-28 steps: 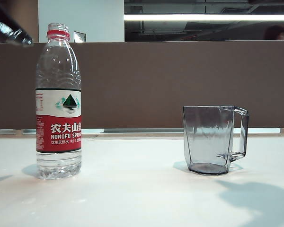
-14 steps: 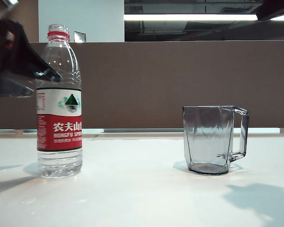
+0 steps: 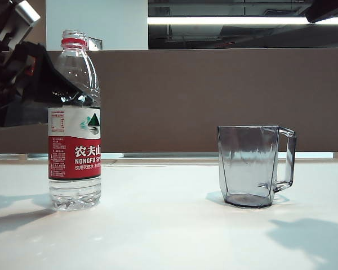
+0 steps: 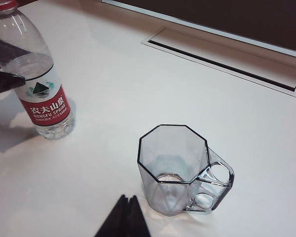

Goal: Pick up the mineral water bottle with the left hand on the table and pour water into the mug until it's half full.

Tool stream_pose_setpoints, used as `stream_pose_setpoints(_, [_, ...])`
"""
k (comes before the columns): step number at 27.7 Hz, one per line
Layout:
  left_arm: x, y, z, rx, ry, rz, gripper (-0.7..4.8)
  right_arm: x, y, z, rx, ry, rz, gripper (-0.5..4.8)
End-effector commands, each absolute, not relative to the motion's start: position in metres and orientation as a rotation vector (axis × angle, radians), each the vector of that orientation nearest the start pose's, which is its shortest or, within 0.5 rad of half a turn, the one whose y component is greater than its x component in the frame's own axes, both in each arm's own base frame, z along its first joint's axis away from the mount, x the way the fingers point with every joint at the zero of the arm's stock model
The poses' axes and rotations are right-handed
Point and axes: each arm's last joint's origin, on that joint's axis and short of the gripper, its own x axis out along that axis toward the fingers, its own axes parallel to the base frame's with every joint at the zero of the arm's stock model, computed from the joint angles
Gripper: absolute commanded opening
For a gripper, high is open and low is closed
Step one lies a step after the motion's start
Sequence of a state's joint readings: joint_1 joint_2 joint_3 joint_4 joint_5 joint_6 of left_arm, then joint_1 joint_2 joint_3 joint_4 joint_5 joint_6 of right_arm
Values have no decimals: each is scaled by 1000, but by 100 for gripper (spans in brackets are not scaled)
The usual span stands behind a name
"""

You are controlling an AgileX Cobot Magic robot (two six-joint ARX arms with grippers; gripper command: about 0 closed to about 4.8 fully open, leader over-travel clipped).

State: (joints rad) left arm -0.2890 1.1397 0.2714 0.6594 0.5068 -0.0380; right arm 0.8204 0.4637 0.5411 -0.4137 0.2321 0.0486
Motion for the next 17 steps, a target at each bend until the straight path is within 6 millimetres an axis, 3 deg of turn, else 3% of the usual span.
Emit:
stream_pose_setpoints(1, [194,-76,178,-50,193,-815,479,83,79,272,-109,289,575,-2])
stream_pose_setpoints(17, [207,-90,159,-44,188,-829,479,83,79,272,-109,289,575,-2])
